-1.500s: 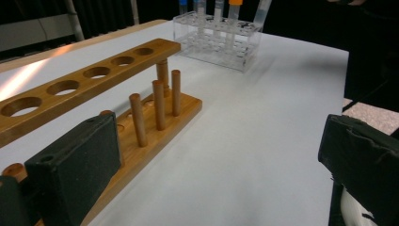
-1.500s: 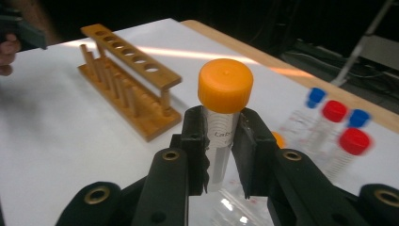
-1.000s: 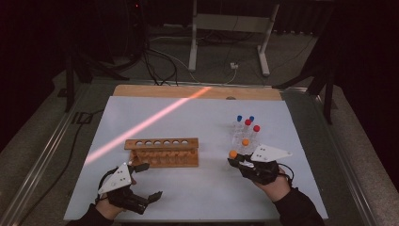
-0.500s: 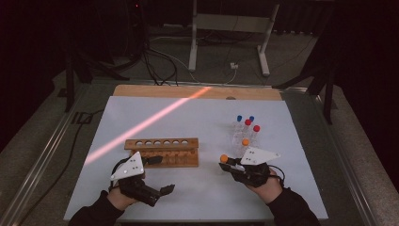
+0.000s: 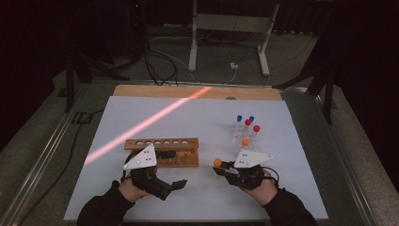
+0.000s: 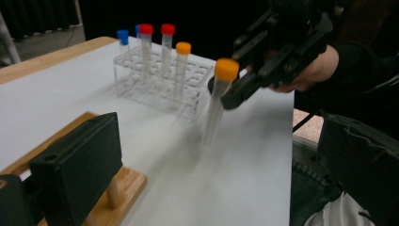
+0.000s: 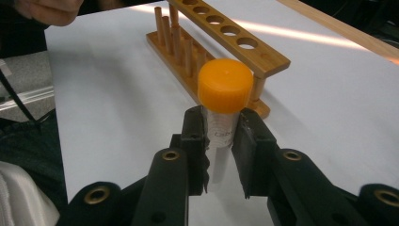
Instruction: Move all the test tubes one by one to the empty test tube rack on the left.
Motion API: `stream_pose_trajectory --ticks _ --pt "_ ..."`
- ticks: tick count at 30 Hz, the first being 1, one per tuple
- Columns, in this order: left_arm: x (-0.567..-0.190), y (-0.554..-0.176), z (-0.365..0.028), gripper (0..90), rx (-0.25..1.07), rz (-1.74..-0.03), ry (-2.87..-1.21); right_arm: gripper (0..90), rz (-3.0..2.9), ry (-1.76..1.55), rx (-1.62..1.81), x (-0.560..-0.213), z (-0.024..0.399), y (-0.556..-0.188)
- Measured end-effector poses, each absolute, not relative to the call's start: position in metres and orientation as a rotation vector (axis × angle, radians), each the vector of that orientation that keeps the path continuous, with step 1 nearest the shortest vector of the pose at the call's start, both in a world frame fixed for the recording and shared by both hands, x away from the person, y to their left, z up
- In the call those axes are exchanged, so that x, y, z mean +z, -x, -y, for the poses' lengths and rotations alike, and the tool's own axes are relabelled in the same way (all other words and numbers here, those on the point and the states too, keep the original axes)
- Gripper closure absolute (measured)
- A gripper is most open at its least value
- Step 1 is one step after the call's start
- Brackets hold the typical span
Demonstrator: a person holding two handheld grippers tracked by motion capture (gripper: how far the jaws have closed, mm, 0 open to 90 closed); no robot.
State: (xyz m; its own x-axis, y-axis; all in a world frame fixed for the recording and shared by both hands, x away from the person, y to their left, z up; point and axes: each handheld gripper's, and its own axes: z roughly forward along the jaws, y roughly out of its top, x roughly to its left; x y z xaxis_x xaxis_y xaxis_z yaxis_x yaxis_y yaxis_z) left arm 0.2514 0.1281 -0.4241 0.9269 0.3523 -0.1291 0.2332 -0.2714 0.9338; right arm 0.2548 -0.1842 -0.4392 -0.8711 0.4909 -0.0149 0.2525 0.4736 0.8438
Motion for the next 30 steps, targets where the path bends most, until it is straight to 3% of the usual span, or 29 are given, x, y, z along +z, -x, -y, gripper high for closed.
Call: stream_pose_trajectory --ticks 30 --pt "-0.428 -0.263 -0.066 46.0 0.141 -0.363 -1.924 74.8 -2.525 -0.562 1.372 -0.44 0.166 -0.248"
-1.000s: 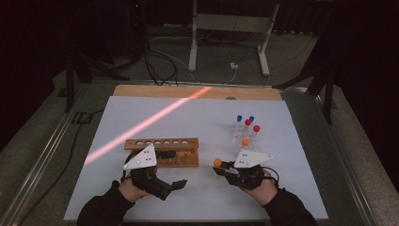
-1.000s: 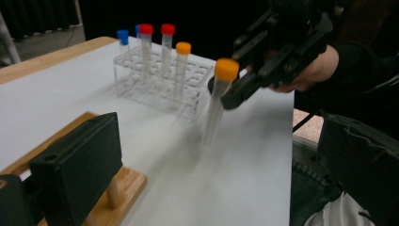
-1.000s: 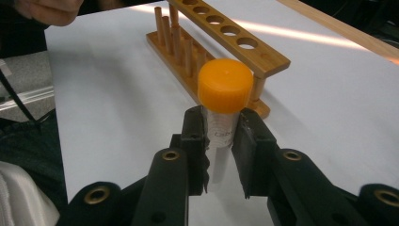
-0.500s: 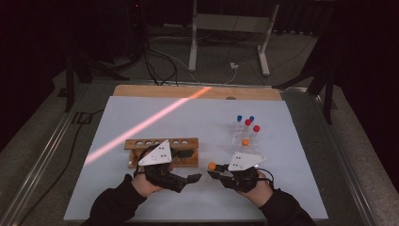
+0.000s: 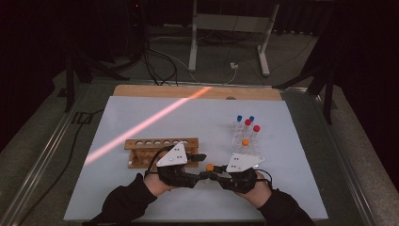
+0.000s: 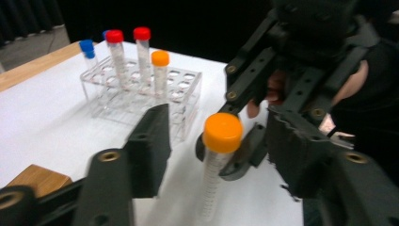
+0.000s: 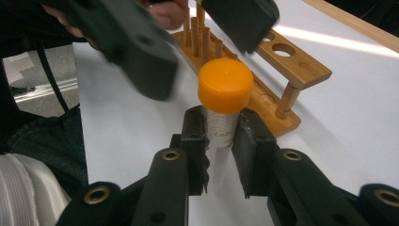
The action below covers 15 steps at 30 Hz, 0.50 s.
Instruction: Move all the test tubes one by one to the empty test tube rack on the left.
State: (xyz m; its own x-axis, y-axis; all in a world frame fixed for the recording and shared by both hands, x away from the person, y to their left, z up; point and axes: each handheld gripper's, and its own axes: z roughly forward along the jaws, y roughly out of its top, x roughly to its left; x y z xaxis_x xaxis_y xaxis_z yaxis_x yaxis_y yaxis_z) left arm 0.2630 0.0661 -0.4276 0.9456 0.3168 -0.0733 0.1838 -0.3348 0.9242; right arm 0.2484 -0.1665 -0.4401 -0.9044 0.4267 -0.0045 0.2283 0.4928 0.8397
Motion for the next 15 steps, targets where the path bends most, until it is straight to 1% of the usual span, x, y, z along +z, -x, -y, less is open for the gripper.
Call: stream_pose_trajectory --ticks 6,12,15 --pt "-0.4279 -0.2643 -0.0616 56.8 0.151 -0.359 -1.933 74.7 -2.521 -0.558 1.375 -0.4396 0.1666 -0.2483" --pt "-0.4283 -0.2633 -0.0571 64.3 0.17 -0.338 -1.959 74.8 -2.518 -0.562 1.376 -0.4388 0.167 -0.2479" --pt "-0.4286 -0.2624 -0.0559 69.4 0.178 -0.331 -1.96 74.7 -2.515 -0.57 1.375 -0.439 0.1675 -0.2485"
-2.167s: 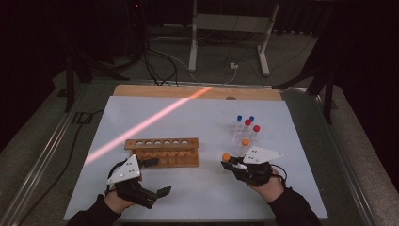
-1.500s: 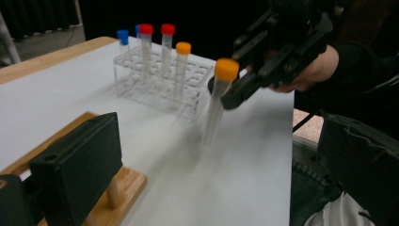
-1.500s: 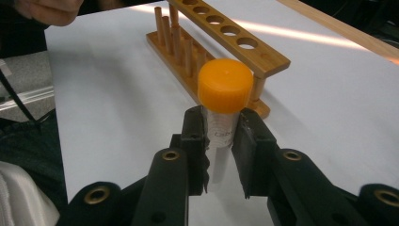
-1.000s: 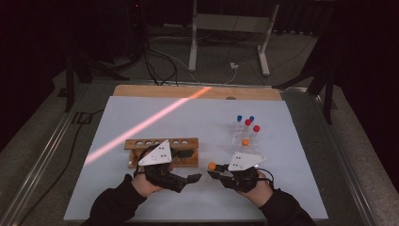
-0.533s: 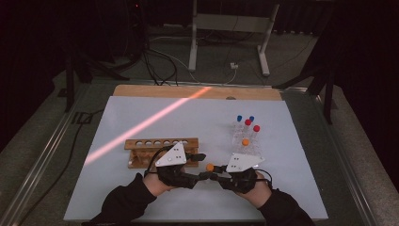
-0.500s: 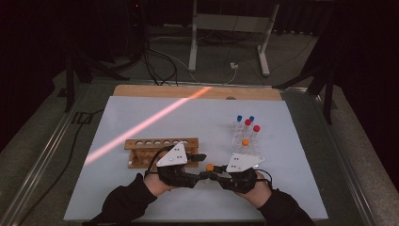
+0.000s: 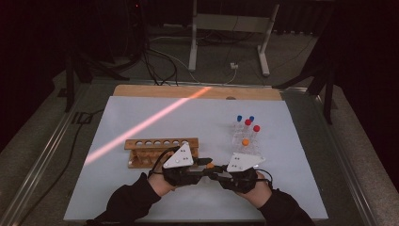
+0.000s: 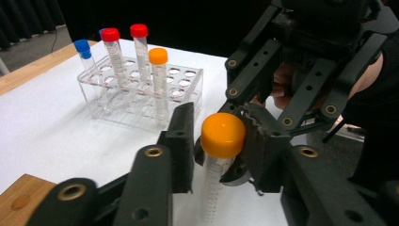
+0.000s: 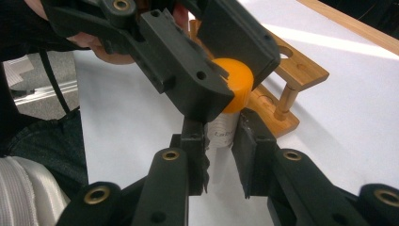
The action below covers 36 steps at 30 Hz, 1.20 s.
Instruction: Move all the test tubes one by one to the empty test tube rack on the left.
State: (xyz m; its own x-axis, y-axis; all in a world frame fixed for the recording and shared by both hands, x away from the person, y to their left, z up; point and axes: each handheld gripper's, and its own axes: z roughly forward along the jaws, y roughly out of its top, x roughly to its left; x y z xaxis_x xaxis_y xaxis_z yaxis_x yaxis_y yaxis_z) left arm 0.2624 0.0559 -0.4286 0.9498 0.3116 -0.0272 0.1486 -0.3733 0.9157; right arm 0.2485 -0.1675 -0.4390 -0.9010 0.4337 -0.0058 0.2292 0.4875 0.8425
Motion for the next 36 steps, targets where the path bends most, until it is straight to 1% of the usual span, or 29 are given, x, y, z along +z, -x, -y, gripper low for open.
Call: stream_pose_trajectory --ticks 5,14,18,25,26,27,28,30,32,34,35,36 --pt "-0.428 -0.262 -0.055 71.4 0.181 -0.332 -1.956 74.7 -2.512 -0.583 1.382 -0.439 0.168 -0.249" --pt "-0.423 -0.266 -0.057 71.8 0.172 -0.342 -1.949 73.1 -2.468 -0.597 1.413 -0.438 0.171 -0.248" --pt "-0.416 -0.269 -0.063 71.8 0.195 -0.354 -1.936 66.1 -2.465 -0.607 1.394 -0.439 0.172 -0.248" --pt "-0.406 -0.275 -0.075 71.8 0.241 -0.38 -1.929 47.3 -2.434 -0.654 1.403 -0.439 0.178 -0.25" --pt "-0.404 -0.276 -0.077 71.8 0.245 -0.385 -1.927 45.3 -2.428 -0.66 1.408 -0.439 0.179 -0.25" --pt "-0.401 -0.277 -0.079 71.8 0.248 -0.392 -1.925 45.3 -2.428 -0.66 1.408 -0.439 0.179 -0.25" --pt "-0.399 -0.279 -0.081 71.8 0.251 -0.398 -1.923 39.3 -2.424 -0.668 1.409 -0.439 0.181 -0.251" --pt "-0.395 -0.281 -0.085 71.8 0.266 -0.406 -1.917 32.6 -2.413 -0.688 1.408 -0.439 0.182 -0.251" --pt "-0.392 -0.284 -0.088 71.8 0.277 -0.419 -1.913 31.2 -2.411 -0.695 1.406 -0.438 0.182 -0.251" --pt "-0.39 -0.287 -0.09 71.8 0.286 -0.423 -1.914 26.6 -2.414 -0.699 1.417 -0.438 0.183 -0.252" --pt "-0.39 -0.288 -0.09 71.8 0.297 -0.426 -1.919 26.6 -2.414 -0.699 1.417 -0.438 0.183 -0.252" --pt "-0.39 -0.289 -0.091 71.8 0.295 -0.427 -1.927 24.0 -2.41 -0.703 1.427 -0.438 0.183 -0.252"
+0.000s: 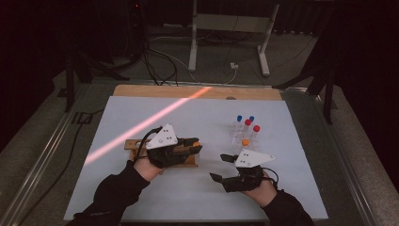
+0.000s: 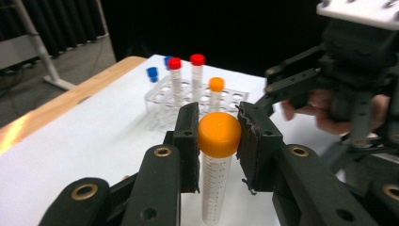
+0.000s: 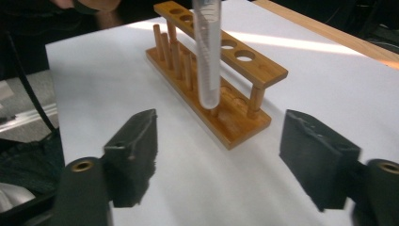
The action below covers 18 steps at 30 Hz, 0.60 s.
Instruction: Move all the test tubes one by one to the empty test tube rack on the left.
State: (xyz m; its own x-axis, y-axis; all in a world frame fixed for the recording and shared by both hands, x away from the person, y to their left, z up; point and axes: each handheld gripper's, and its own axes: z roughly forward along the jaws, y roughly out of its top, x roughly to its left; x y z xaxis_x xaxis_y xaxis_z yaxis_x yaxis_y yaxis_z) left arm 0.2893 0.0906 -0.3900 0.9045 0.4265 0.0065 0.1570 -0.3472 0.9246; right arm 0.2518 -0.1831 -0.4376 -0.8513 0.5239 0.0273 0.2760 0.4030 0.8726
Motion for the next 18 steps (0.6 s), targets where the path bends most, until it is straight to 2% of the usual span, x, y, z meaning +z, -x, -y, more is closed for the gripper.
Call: stream_pose_trajectory --ticks 1,6,9,13,18 --pt "-0.391 -0.291 -0.091 71.8 0.306 -0.432 -1.931 19.3 -2.396 -0.716 1.43 -0.437 0.183 -0.251" --pt "-0.388 -0.298 -0.1 71.8 0.323 -0.461 -1.917 13.8 -2.389 -0.727 1.459 -0.435 0.185 -0.25" --pt "-0.383 -0.302 -0.105 71.8 0.341 -0.476 -1.909 6.0 -2.404 -0.717 1.48 -0.435 0.187 -0.251" --pt "-0.378 -0.308 -0.11 71.8 0.364 -0.493 -1.893 0.3 -2.409 -0.726 1.493 -0.434 0.189 -0.251" --pt "-0.373 -0.317 -0.116 71.8 0.387 -0.52 -1.884 0.0 -2.393 -0.737 1.487 -0.433 0.19 -0.251"
